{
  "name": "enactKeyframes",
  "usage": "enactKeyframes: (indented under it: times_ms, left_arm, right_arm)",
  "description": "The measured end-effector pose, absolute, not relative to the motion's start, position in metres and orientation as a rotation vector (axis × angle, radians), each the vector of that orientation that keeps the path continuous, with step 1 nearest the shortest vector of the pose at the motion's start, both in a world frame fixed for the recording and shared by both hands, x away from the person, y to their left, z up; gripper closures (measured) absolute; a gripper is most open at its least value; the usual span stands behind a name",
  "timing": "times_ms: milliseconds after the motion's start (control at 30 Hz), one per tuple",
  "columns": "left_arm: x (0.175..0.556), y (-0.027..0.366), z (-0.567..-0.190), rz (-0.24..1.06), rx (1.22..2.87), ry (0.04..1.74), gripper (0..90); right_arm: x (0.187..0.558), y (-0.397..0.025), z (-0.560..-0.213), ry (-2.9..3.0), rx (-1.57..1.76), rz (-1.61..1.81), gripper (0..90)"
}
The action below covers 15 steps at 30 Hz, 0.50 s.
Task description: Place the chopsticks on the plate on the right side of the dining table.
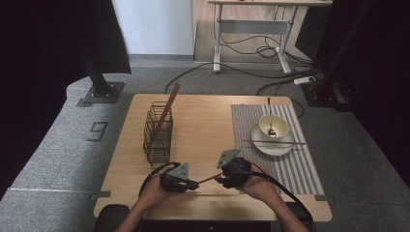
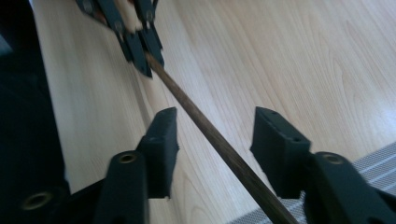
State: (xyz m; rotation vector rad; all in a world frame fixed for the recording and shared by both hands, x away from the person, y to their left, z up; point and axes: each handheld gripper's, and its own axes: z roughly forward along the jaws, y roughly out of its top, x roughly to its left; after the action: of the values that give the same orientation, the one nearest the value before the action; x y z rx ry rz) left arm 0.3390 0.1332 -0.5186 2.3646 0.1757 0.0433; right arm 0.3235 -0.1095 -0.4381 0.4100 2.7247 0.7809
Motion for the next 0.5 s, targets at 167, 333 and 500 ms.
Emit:
enactKeyframes:
  times_ms: [167,333,500]
  left_arm:
    - [0.3388,0.1340,-0.5184,0.047,2.375,0.163,84.8]
    - [0.3381,0.1336,-0.5180,0.046,2.374,0.152,84.7]
    - [0.3383,0.1355,-0.5168,0.051,2.374,0.141,84.8]
  right_arm:
    - [0.3226,-0.1043,-0.4402,2.745,0.350,0.705,61.5]
    - [0.3228,-0.1057,-0.4418,2.753,0.335,0.650,66.4]
    - [0.3234,-0.1064,-0.4432,2.753,0.299,0.620,66.1]
